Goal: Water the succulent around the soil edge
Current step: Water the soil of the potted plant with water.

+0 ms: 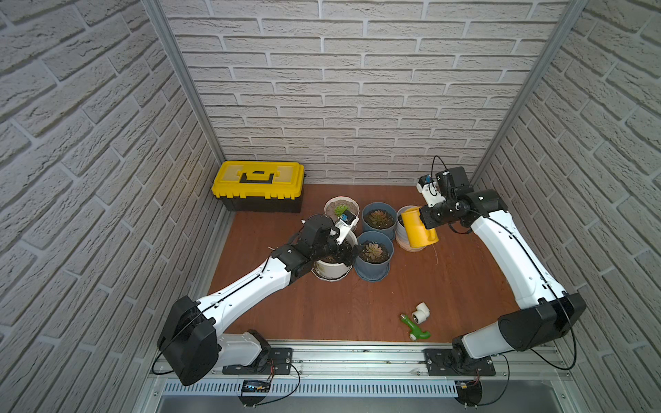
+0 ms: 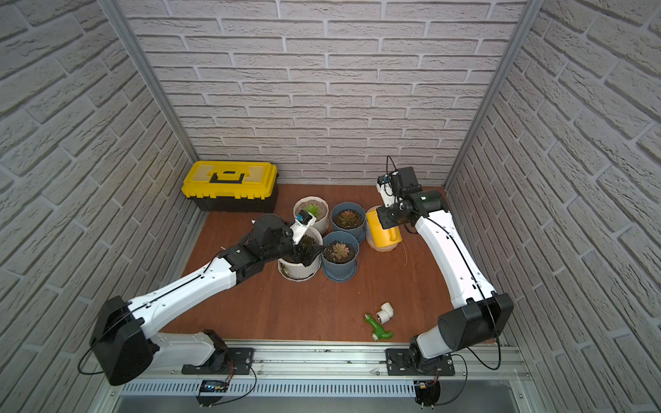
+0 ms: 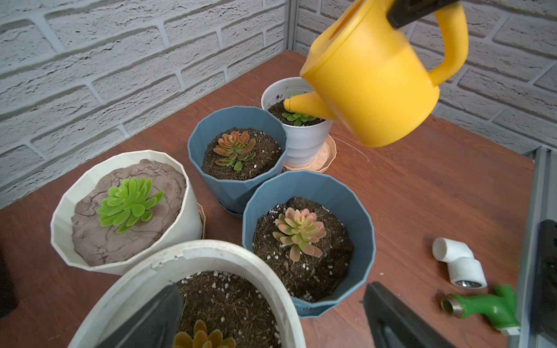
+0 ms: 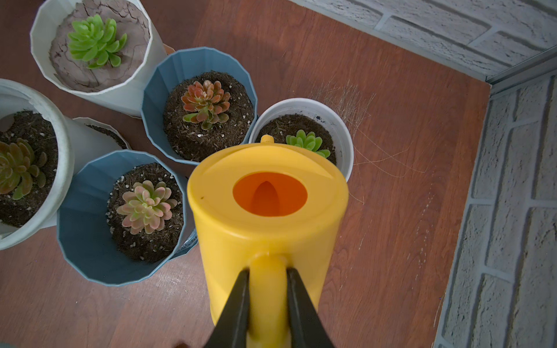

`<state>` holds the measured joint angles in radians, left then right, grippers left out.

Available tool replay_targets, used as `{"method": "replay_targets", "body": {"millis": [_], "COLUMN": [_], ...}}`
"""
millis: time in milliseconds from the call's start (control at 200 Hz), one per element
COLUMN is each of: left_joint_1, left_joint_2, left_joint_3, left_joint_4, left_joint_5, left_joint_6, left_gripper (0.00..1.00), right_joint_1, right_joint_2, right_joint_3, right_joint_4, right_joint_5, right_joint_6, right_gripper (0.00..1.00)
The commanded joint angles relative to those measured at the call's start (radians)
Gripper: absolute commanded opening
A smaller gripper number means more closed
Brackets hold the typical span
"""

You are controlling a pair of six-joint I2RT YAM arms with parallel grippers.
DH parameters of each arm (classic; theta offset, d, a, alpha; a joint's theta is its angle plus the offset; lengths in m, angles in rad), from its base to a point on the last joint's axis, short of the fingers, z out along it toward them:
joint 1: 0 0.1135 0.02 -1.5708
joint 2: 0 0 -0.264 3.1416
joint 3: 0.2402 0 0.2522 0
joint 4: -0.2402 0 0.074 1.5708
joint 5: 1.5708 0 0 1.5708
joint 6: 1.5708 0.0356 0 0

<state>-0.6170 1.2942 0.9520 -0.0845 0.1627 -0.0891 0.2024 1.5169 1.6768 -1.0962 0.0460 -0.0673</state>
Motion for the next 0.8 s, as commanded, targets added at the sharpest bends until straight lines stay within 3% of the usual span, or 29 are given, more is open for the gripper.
{"method": "replay_targets", "body": {"millis": [0,795], "left_joint_1": [-0.007,-0.021], "left_joint_2": [0.001,-0.006], "left_joint_3": [-0.007,-0.022], "left_joint_4": [0.03,0.035], "left_joint_5": [-0.007,0.02], "left_joint_6": [-0.004,-0.036], "left_gripper": [0.98,0.99], "right_joint_1": [0.007,0.011], "right_joint_2": [0.021,0.234], "right_joint_3": [0.062,0.349], "right_joint_4": [-0.003,-0.152], "right_joint_5": [-0.006,0.045], "right_joint_6": [0.001,-0.002], "right_gripper": [0.03,0.03]}}
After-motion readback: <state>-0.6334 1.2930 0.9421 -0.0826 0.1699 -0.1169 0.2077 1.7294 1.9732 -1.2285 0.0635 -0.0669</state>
